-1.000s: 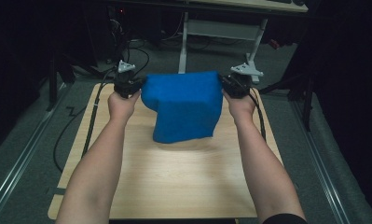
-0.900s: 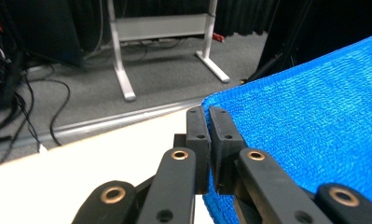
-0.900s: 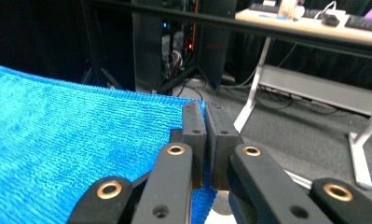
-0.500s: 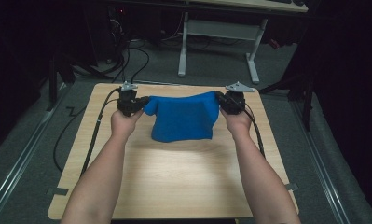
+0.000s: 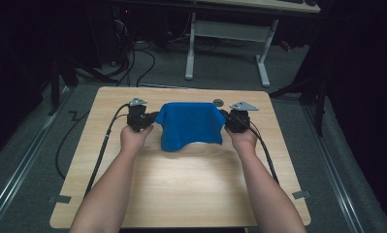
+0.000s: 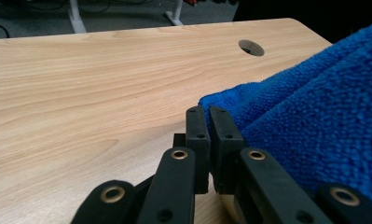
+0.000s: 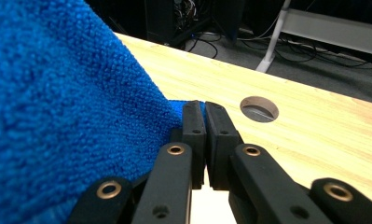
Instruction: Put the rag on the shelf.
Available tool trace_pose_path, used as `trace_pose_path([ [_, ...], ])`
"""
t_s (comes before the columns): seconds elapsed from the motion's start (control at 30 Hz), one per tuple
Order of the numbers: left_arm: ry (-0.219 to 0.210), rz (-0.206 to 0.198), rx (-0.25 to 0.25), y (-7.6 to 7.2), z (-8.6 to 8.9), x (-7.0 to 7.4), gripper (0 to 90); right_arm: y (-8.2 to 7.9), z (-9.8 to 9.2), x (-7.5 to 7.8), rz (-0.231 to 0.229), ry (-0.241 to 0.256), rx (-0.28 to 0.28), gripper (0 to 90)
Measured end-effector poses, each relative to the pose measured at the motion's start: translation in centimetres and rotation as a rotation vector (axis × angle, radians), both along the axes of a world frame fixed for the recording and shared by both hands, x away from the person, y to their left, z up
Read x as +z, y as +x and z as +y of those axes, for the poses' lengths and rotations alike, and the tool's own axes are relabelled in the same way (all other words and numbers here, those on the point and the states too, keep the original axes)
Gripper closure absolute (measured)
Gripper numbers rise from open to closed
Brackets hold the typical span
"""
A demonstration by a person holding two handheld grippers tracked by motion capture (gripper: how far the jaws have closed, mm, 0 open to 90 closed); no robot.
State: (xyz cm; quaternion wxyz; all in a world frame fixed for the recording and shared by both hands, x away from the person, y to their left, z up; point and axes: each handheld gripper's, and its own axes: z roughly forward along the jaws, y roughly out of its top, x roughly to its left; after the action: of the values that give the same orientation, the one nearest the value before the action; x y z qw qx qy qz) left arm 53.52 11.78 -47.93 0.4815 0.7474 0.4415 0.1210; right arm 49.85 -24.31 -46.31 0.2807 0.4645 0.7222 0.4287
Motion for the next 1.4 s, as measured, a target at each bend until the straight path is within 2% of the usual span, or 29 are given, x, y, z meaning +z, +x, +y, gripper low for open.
trace_pose_path([
  [0.1, 0.0, 0.011, -0.002, 0.1, -0.2, -0.4, 87.3, -0.1, -0.2, -0.5, 0.009, 0.012, -0.002, 88.4],
  [0.13, 0.002, 0.026, -0.006, 0.2, -0.4, -0.7, 87.3, -0.1, -0.3, -0.8, 0.021, 0.014, -0.004, 88.4],
  [0.33, 0.017, 0.058, -0.016, 0.3, -1.0, -1.8, 87.2, -0.2, -0.2, -1.6, 0.034, 0.005, 0.002, 88.4],
  [0.67, 0.007, 0.081, -0.027, 0.3, -1.4, -2.4, 85.7, -0.3, -0.3, -2.3, 0.04, 0.008, 0.003, 88.3],
  [1.13, 0.004, 0.087, -0.034, 0.1, -1.6, -2.6, 82.6, -0.3, -0.3, -2.5, 0.052, 0.008, 0.009, 87.8],
  [1.27, -0.027, 0.086, -0.009, 0.0, -1.3, -2.7, 80.2, -0.3, -0.4, -2.3, 0.048, 0.01, 0.008, 87.3],
  [1.4, -0.02, 0.081, 0.006, 0.0, -0.9, -2.6, 77.4, -0.3, -0.4, -2.3, 0.049, 0.013, 0.007, 86.7],
])
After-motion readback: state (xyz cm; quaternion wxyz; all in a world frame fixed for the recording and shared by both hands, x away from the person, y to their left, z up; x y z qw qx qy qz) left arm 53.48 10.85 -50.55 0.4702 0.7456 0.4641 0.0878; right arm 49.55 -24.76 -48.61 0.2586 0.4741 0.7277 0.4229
